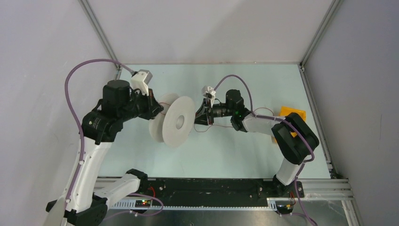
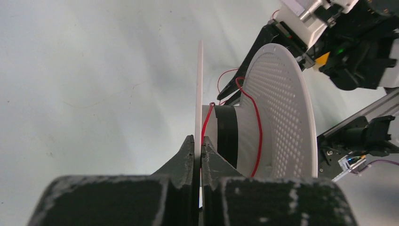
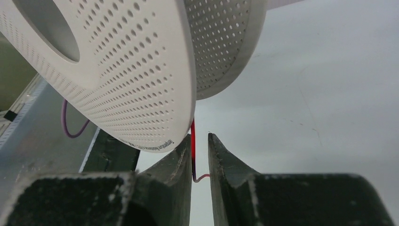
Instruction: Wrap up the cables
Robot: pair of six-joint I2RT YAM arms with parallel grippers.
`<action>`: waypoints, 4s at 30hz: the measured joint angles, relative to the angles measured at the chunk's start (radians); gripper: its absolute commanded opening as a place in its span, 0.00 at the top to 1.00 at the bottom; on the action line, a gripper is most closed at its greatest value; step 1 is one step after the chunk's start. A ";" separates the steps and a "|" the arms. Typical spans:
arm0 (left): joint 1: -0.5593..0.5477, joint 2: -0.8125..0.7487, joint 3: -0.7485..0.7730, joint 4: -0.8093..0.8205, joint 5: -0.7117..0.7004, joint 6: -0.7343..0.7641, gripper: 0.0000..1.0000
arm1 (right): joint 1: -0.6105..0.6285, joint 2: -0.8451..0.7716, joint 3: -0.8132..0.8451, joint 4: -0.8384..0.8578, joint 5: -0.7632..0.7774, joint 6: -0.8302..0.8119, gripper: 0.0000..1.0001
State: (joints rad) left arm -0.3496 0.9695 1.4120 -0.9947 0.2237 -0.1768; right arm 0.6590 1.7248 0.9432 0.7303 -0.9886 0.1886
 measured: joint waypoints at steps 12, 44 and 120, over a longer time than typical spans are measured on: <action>0.044 -0.001 0.037 0.021 0.024 -0.075 1.00 | 0.026 0.142 -0.013 0.333 -0.038 0.187 0.65; 0.212 -0.103 -0.156 0.478 -0.255 -0.473 1.00 | 0.333 0.100 -0.227 0.283 0.361 0.166 1.00; 0.091 -0.127 -0.091 0.243 0.127 -0.284 1.00 | 0.034 -0.093 -0.112 -0.115 0.097 -0.039 0.74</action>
State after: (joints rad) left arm -0.2584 0.8425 1.3209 -0.7517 0.3504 -0.4610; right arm 0.6933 1.6318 0.8314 0.6151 -0.8917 0.1497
